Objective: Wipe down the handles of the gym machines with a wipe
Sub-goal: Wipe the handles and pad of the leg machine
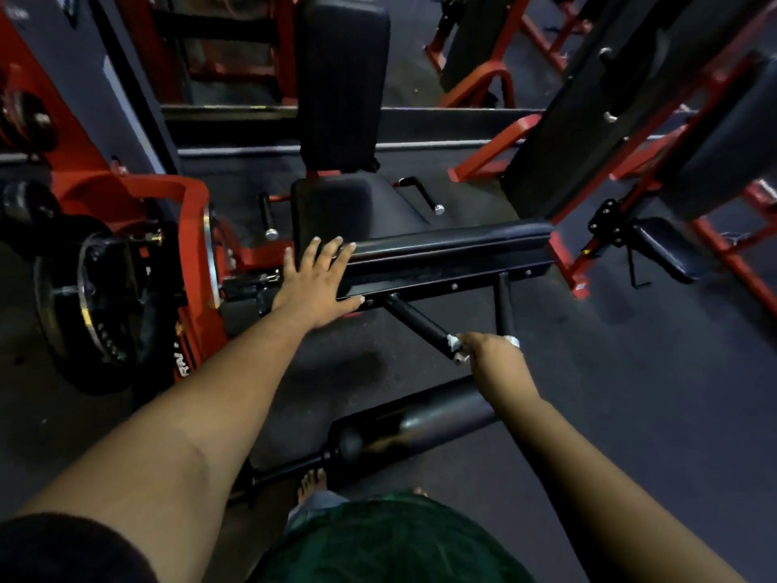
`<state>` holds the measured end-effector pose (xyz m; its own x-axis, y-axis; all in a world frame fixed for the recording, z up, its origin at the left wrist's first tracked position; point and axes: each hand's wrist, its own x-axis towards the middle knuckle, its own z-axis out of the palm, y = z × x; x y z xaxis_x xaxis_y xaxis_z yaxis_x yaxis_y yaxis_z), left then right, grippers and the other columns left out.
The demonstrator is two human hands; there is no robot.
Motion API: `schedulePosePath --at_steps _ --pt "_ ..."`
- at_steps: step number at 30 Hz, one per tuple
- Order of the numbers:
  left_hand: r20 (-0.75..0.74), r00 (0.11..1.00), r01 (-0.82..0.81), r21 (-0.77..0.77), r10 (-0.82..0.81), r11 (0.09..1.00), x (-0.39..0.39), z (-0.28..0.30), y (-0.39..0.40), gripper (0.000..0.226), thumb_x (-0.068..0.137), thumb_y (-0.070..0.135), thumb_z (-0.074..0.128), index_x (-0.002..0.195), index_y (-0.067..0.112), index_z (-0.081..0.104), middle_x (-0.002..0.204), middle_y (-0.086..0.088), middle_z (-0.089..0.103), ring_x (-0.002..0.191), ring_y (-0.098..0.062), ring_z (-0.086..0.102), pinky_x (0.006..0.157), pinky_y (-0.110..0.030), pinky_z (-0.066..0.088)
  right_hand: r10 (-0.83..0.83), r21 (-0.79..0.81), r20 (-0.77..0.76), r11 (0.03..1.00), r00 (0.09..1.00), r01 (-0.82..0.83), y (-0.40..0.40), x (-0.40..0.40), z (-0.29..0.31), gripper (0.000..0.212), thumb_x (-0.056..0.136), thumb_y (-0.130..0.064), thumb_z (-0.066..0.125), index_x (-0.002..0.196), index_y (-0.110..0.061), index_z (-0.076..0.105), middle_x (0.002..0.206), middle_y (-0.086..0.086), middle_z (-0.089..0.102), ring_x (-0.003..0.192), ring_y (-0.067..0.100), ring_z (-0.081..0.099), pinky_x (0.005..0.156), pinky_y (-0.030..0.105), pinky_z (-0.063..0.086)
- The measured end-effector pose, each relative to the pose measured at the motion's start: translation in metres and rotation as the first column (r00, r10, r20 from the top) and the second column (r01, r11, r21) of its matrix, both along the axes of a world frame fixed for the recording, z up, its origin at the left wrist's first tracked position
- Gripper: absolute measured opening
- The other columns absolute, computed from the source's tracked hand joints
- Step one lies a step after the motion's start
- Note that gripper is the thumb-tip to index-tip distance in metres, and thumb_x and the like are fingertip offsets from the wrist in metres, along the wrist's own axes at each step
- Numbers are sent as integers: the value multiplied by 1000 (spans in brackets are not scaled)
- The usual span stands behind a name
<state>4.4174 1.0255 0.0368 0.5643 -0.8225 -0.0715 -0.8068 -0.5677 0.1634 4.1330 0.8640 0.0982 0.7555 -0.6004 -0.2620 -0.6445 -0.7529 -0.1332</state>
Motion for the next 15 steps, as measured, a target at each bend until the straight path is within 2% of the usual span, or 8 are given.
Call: schedulePosePath --at_steps 1,3,6,8,10,13,15 --pt "26 1000 -18 14 17 1000 -1 2 0 101 90 79 42 164 30 -6 173 1 -2 159 -27 -7 121 -71 3 -24 4 1 1000 1000 24 1 -6 -1 38 91 0 53 115 -25 68 93 2 66 88 26 65 75 32 48" --pt "74 996 -43 22 41 999 -11 10 -4 98 91 75 46 164 27 2 173 -3 5 159 -26 -8 120 -73 -2 -117 28 162 993 980 114 0 -27 -8 31 96 -9 54 113 -30 68 85 -1 61 79 25 65 69 33 50" --pt "96 995 12 -15 -10 1000 -48 24 -22 90 94 69 49 164 26 13 171 -4 14 159 -25 -3 118 -71 -5 -242 180 354 965 903 188 -6 -58 -20 22 99 -19 57 114 -28 72 92 0 73 84 19 68 72 28 47" --pt "64 992 111 -63 -107 992 -85 33 -45 85 93 67 52 162 27 22 170 -3 18 159 -24 4 120 -70 -1 -309 278 376 937 874 212 -16 -79 -23 20 98 -21 59 112 -25 73 97 -4 75 90 14 68 72 19 39" --pt "3 983 184 -101 -185 978 -125 40 -71 81 93 69 49 160 29 29 169 -1 22 158 -23 13 123 -67 6 -369 341 401 910 839 237 -30 -105 -28 16 98 -23 61 108 -25 73 101 -10 74 93 8 66 73 15 39" --pt "-41 964 252 -161 -262 954 -188 48 -104 86 85 78 29 156 32 38 166 1 28 153 -21 25 124 -58 15 -454 405 375 865 808 298 -51 -153 -36 10 97 -28 58 98 -31 68 97 -10 72 88 10 65 75 27 48" --pt "-43 948 303 -199 -317 932 -230 47 -123 84 84 78 27 152 32 46 164 1 31 151 -20 29 124 -56 18 -489 435 369 842 790 318 -67 -187 -41 9 99 -31 55 95 -35 62 92 -10 70 84 12 64 71 30 48"
